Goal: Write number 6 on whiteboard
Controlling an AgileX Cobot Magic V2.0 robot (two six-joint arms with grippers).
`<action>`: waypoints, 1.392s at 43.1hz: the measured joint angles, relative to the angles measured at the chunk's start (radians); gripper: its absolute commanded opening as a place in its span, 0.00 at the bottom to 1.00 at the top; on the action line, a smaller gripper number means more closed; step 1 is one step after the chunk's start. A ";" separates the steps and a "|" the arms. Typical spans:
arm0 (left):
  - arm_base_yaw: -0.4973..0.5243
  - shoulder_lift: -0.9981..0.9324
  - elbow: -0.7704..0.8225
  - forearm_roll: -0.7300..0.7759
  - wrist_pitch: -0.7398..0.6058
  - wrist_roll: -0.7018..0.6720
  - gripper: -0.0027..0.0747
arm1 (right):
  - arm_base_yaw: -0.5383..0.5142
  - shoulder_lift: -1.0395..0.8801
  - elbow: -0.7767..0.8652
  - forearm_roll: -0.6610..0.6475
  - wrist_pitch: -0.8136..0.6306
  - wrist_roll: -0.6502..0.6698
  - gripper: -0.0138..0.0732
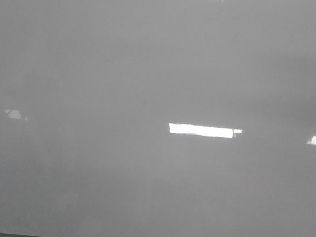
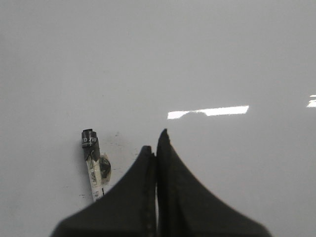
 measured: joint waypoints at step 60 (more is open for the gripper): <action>0.259 0.942 -0.104 0.048 -0.359 -0.120 0.75 | 0.000 0.003 0.000 0.013 0.000 0.000 0.89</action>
